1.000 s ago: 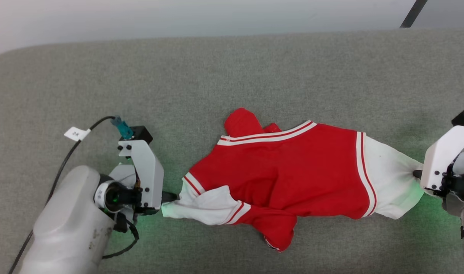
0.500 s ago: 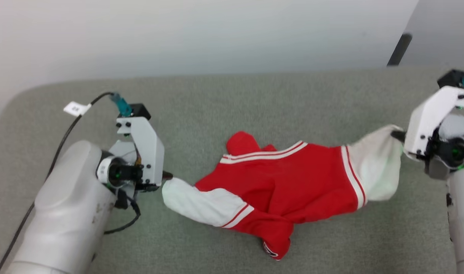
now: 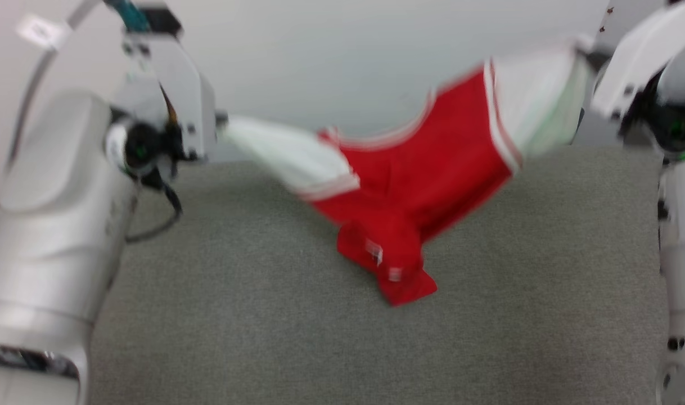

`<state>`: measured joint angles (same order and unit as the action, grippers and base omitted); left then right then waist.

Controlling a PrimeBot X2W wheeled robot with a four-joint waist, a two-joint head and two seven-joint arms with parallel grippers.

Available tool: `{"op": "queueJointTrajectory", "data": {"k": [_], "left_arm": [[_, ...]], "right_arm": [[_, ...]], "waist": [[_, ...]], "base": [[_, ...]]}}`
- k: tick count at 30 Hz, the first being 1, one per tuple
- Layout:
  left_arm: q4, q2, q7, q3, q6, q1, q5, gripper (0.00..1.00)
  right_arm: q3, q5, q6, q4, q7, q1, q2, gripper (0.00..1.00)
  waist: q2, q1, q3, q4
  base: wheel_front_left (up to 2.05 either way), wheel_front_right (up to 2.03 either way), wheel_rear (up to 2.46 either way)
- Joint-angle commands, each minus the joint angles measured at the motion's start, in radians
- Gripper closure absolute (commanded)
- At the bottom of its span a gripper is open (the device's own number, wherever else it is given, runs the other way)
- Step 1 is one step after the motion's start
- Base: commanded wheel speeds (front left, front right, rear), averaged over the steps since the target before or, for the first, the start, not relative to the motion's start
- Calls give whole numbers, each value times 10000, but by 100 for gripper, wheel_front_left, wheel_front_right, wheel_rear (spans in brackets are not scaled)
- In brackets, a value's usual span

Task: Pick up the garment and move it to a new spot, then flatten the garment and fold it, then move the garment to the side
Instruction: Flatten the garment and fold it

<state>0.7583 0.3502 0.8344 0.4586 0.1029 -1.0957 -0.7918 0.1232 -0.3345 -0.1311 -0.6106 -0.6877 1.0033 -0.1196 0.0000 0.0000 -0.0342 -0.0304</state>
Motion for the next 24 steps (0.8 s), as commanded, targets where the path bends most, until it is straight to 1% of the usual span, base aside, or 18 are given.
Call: {"op": "queueJointTrajectory", "data": {"k": [1,6,10,14,17,20,24], "left_arm": [[103,23,-227,-45,54,-330,116,100],[396,97,-1481,-120,104,-1582,549,100],[526,169,-2738,-201,141,-2451,861,100],[771,143,-3551,-311,204,-3020,763,100],[895,281,-4250,-318,248,-3330,835,100],[1150,266,-4837,-322,273,-3485,815,100],[1435,298,-5261,-124,277,-3684,825,100]], "right_arm": [[7,-39,5,-61,390,348,74,100],[-486,135,5,-317,1957,1443,119,100],[-903,154,5,-623,3283,2160,-48,100],[-1410,-22,5,-1121,4028,2622,-184,100],[-1542,-189,5,-1468,4490,2857,-347,100],[-1674,-309,5,-1853,4840,3033,-439,100],[-1857,-484,5,-2276,5147,3268,-562,100]], "waist": [[0,0,-2,-18],[0,0,-33,-39],[0,0,-25,-49],[0,0,-91,8],[0,0,-147,67],[0,0,-214,139],[0,0,-262,237]], "base": [[0,0,0],[0,0,0],[0,0,0],[0,0,0],[0,0,0],[0,0,0],[0,0,0]]}}
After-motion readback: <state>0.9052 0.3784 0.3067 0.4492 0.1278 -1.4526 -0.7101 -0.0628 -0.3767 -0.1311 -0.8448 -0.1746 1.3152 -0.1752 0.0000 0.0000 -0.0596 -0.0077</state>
